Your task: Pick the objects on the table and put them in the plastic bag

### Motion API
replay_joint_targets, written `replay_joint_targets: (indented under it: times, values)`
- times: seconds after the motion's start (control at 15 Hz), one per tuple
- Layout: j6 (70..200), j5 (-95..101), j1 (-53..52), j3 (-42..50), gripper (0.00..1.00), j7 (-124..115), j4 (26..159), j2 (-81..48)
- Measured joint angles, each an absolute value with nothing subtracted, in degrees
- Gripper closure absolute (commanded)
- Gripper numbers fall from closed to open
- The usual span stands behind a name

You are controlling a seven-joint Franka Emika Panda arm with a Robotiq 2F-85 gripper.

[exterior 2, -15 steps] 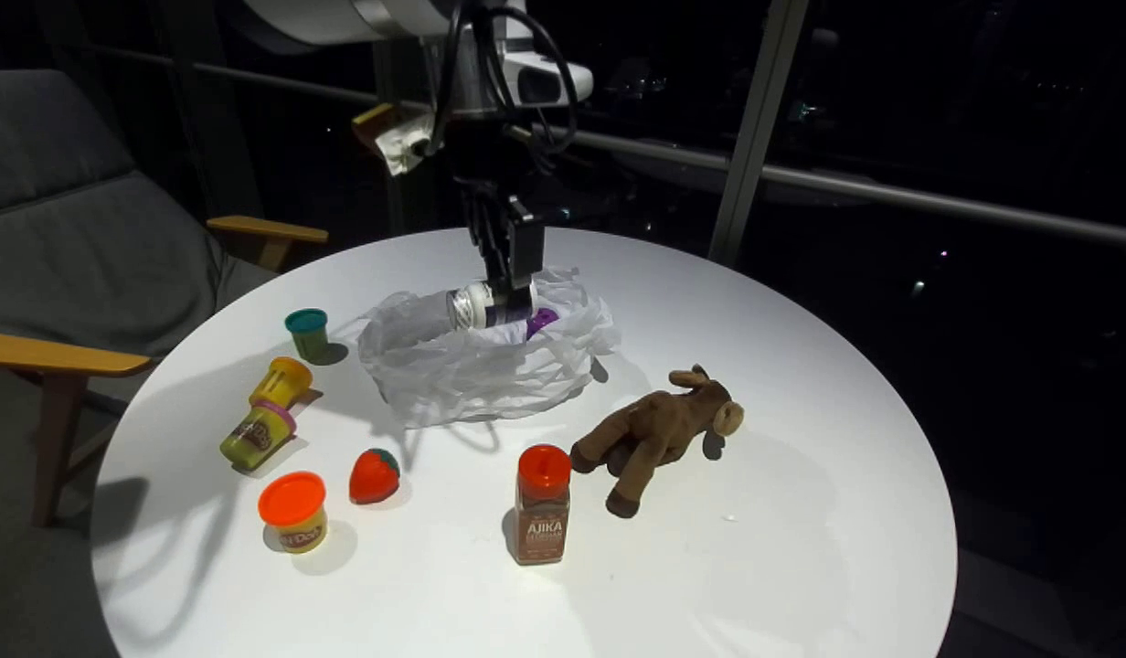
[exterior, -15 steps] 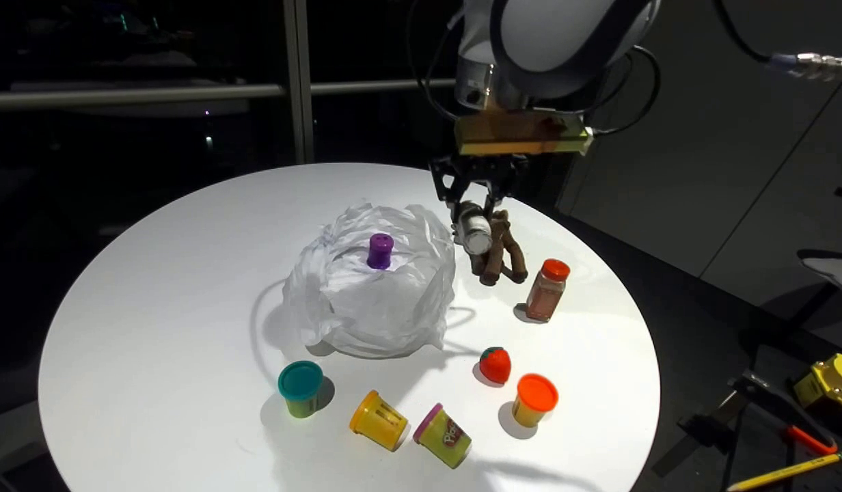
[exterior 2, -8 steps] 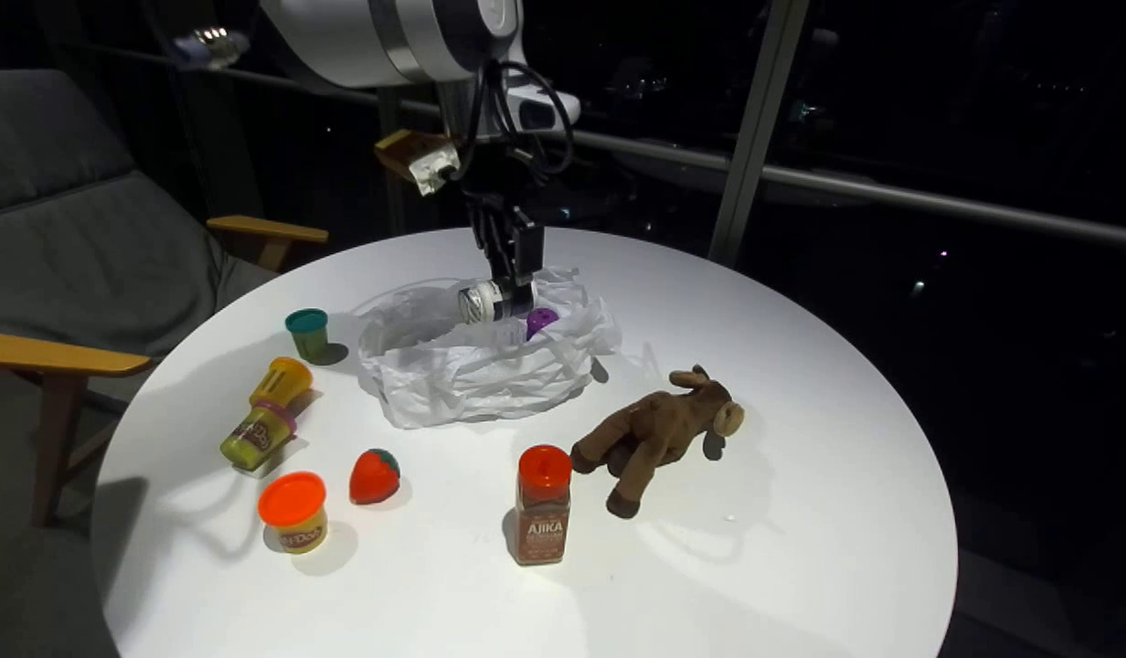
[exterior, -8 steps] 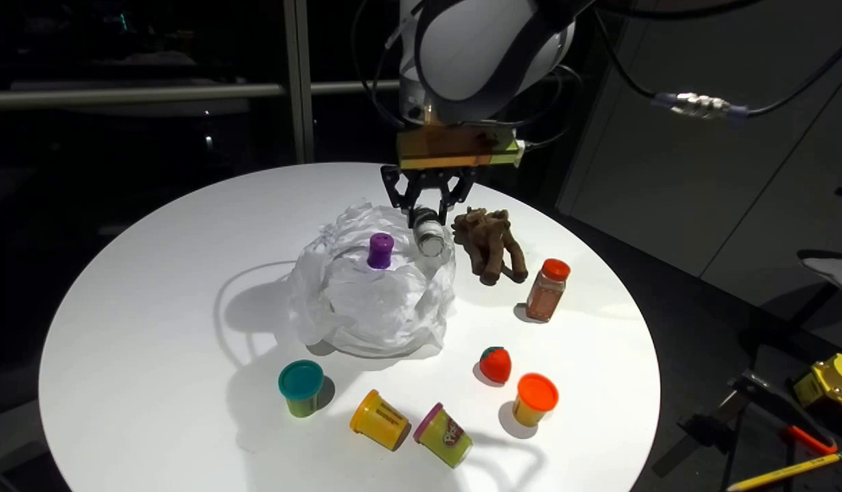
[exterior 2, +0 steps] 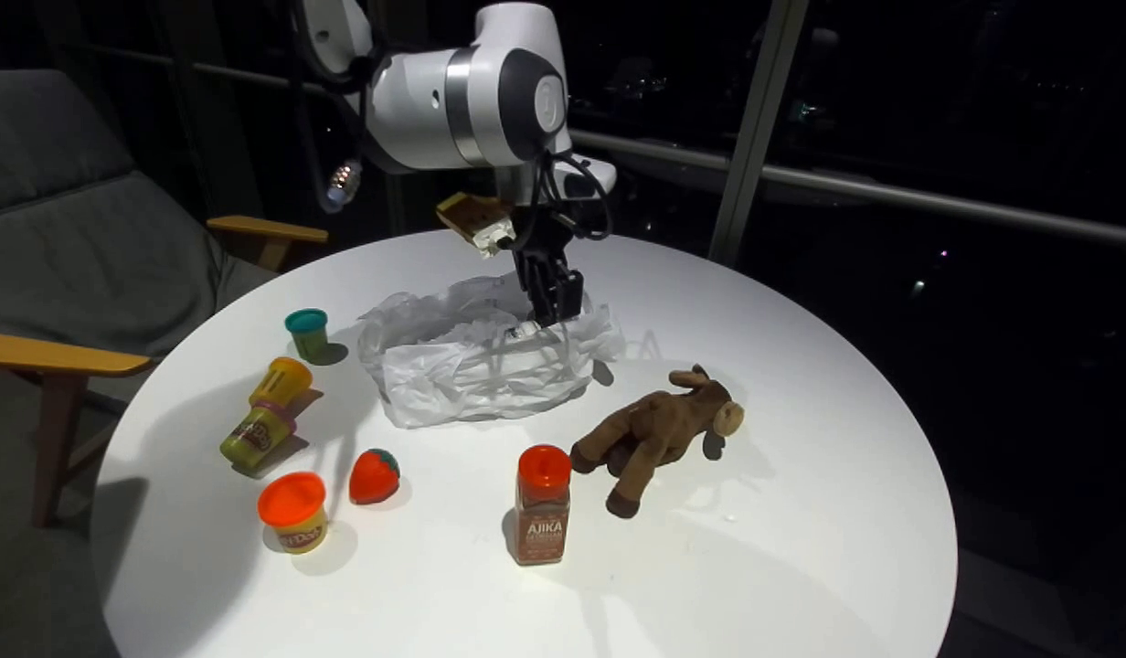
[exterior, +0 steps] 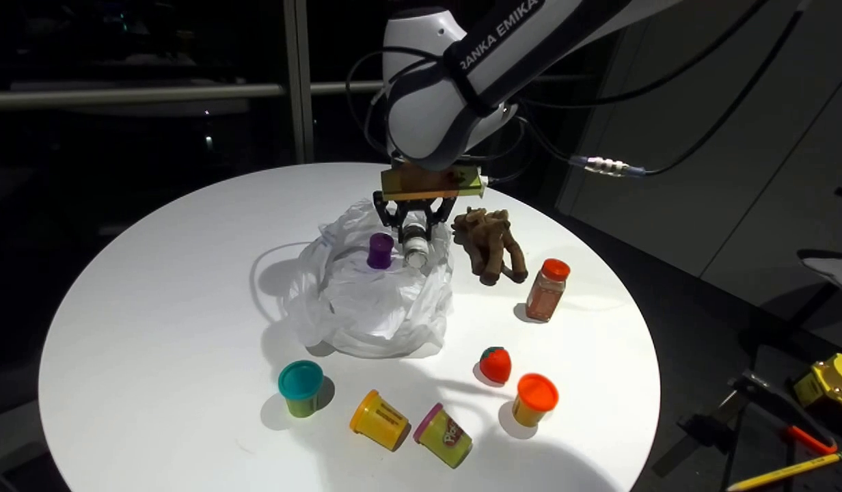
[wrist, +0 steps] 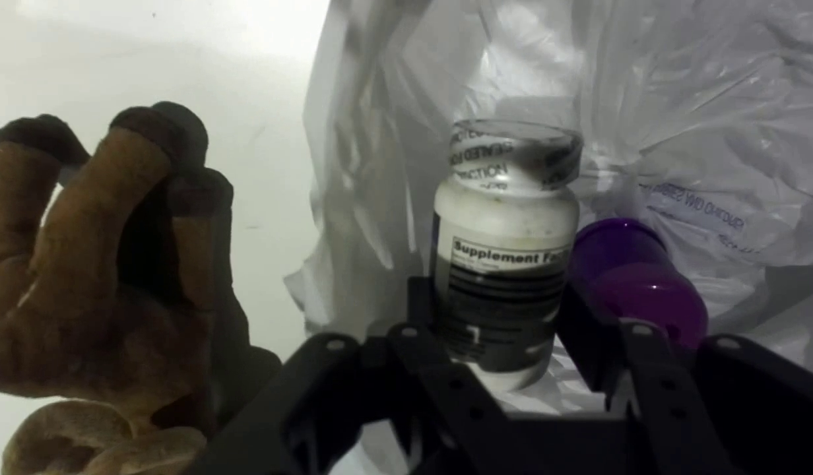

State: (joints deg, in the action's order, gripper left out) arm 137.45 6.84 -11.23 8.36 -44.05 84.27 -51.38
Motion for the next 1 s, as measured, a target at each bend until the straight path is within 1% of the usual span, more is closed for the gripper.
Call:
replay_joint_targets:
  times: [0.07,0.13,0.27,0.33,0.4,0.73,1.0]
  values:
    - [137.04,6.39,-10.88,8.26,0.24,-43.96,82.90,-52.62]
    - [136.51,6.11,-10.63,8.23,0.23,-43.94,81.55,-53.86]
    - [136.11,5.74,-10.38,8.23,0.10,-43.94,79.42,-55.76]
    - [136.06,5.64,-10.35,8.23,0.01,-43.94,78.61,-56.30]
    - [136.04,5.54,-10.35,8.20,0.00,-43.92,78.02,-56.49]
    - [134.91,5.57,-11.10,7.77,0.00,-42.83,78.40,-53.44]
    - [132.85,7.42,-13.83,8.52,0.00,-42.87,85.46,-45.33]
